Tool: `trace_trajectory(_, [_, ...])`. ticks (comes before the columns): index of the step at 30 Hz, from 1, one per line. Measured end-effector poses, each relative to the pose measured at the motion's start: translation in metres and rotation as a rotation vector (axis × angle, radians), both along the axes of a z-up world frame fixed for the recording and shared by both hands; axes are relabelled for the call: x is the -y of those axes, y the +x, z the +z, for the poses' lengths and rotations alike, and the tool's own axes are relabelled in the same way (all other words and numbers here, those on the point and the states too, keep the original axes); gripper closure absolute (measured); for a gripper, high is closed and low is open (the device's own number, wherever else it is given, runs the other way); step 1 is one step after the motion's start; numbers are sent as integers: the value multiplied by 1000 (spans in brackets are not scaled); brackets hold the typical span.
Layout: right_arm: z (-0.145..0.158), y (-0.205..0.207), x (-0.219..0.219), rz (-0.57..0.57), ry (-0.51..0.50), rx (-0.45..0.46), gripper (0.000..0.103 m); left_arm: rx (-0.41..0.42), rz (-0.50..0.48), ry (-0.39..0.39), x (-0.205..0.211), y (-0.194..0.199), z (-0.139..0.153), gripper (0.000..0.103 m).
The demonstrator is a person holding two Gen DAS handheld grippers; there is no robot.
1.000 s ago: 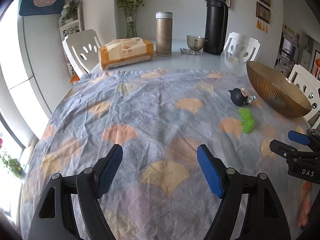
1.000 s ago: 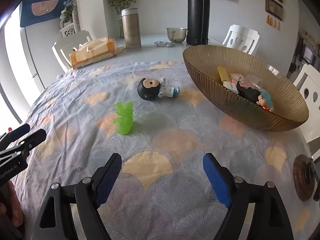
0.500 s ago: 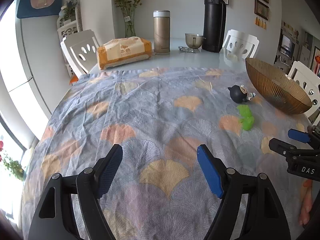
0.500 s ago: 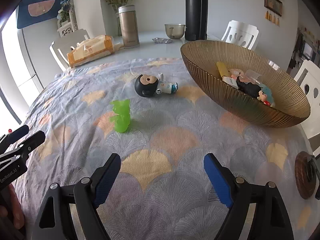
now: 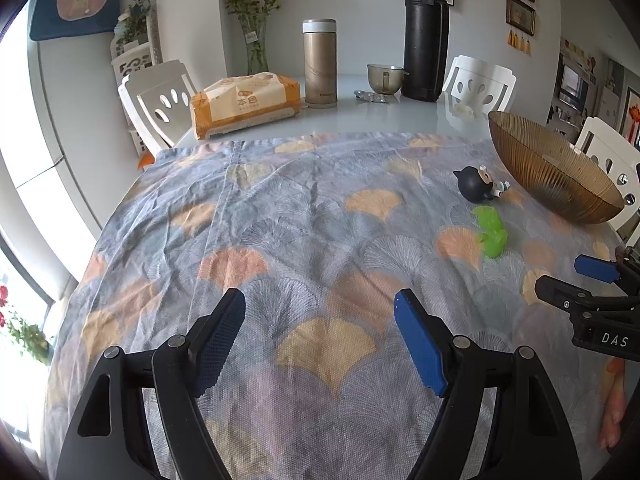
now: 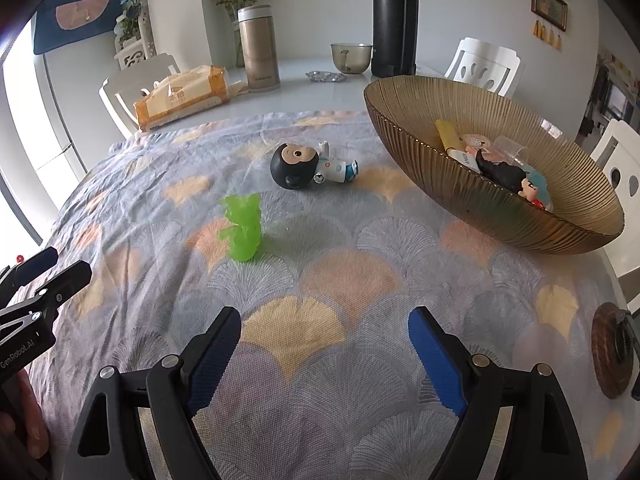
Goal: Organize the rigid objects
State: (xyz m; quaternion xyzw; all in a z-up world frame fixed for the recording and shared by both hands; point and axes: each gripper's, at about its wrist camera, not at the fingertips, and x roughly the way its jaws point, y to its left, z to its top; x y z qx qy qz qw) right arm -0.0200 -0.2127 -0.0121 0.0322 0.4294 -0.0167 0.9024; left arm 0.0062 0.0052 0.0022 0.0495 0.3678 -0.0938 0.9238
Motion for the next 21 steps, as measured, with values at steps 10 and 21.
trace_trajectory(10, [-2,2,-1,1,6,-15,18,-10,-5,7,1,1,-2,27])
trace_trajectory(21, [23,41,0,97,306,-91,18,-119,-318,-84,44,53,53,27])
